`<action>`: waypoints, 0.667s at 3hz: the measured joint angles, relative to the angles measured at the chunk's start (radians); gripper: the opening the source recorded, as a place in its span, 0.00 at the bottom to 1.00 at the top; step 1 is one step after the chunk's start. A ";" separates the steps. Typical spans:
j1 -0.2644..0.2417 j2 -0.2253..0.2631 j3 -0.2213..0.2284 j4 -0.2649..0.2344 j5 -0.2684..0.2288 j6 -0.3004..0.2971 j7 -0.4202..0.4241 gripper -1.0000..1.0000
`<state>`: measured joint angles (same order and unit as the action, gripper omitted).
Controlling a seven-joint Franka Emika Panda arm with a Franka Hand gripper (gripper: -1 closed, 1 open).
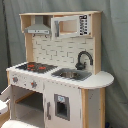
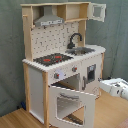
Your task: Play with the kitchen
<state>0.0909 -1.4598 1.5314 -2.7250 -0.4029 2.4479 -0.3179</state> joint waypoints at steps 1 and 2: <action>0.056 -0.001 -0.006 0.000 0.000 -0.087 0.009 1.00; 0.093 -0.016 -0.066 0.016 -0.007 -0.155 -0.014 1.00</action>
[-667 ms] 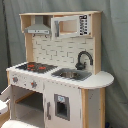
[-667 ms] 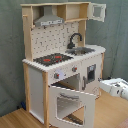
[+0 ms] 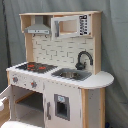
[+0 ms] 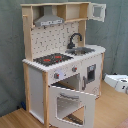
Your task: Play with the kitchen
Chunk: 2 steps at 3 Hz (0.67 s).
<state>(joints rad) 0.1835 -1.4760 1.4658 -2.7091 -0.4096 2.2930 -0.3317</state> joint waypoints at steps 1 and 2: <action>-0.002 -0.011 -0.059 0.061 -0.032 -0.037 -0.025 1.00; -0.020 -0.010 -0.097 0.146 -0.071 -0.069 -0.021 1.00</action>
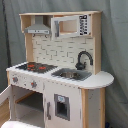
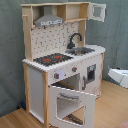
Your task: Play with the kitchen
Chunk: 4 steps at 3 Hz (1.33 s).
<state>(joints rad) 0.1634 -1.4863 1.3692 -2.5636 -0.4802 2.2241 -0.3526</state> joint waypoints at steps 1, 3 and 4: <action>-0.050 0.000 -0.003 0.085 -0.008 0.001 0.040 1.00; -0.193 0.001 0.037 0.239 -0.009 0.047 0.197 1.00; -0.272 0.001 0.064 0.318 -0.009 0.075 0.290 1.00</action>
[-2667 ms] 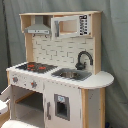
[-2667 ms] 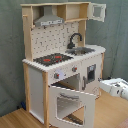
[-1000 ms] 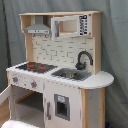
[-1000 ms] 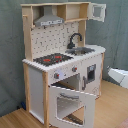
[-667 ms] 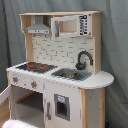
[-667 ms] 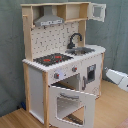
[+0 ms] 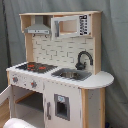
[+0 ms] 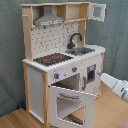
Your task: Play with the kitchen
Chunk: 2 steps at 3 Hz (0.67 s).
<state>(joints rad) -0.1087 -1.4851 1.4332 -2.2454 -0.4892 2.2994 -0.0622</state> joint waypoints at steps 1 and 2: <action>-0.054 -0.001 0.019 0.057 -0.001 0.014 0.062 1.00; -0.108 -0.001 0.039 0.117 -0.004 0.024 0.123 1.00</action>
<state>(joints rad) -0.2170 -1.4864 1.4724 -2.1280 -0.4936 2.3232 0.0607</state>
